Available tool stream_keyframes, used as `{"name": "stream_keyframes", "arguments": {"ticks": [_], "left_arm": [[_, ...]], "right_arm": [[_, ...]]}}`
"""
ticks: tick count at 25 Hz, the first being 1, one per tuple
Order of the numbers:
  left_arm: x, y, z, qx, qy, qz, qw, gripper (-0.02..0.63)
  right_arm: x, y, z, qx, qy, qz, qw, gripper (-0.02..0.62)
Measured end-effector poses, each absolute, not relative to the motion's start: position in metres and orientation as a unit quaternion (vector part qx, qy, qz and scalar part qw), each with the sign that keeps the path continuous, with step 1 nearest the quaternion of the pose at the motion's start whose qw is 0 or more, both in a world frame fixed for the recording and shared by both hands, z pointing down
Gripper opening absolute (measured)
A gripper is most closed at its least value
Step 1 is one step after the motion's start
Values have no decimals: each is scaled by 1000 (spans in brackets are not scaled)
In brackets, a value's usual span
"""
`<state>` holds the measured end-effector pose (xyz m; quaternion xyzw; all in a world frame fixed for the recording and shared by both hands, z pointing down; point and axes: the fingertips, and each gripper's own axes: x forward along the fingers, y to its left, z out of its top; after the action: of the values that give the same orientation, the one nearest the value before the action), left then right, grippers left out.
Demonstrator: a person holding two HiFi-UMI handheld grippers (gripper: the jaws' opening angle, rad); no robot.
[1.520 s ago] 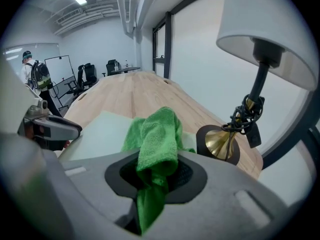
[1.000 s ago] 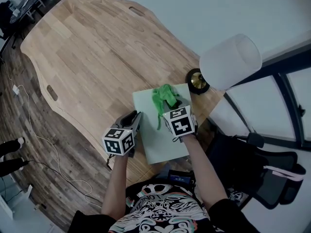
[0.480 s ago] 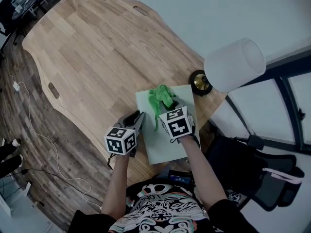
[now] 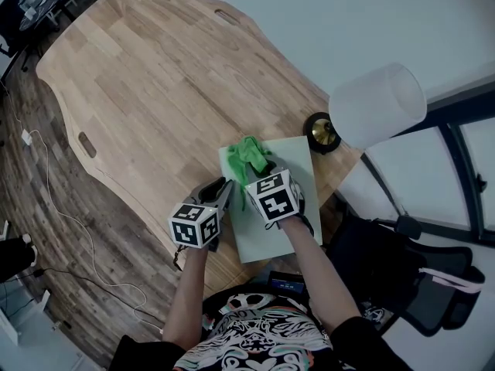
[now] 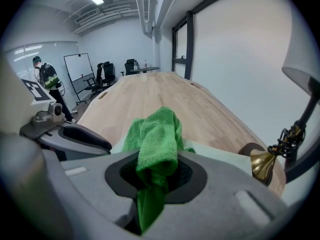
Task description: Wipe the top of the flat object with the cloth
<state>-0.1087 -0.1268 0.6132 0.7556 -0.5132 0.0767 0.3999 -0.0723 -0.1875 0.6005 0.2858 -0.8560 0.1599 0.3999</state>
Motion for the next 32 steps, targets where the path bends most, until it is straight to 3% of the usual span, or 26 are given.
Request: {"name": "stream_keyframes", "arguments": {"ticks": [32], "left_arm": [[-111,-126,614,758,-532,78,370,84]], "right_arm": [[-90,-181,601,271,-862,157,398,77]]}}
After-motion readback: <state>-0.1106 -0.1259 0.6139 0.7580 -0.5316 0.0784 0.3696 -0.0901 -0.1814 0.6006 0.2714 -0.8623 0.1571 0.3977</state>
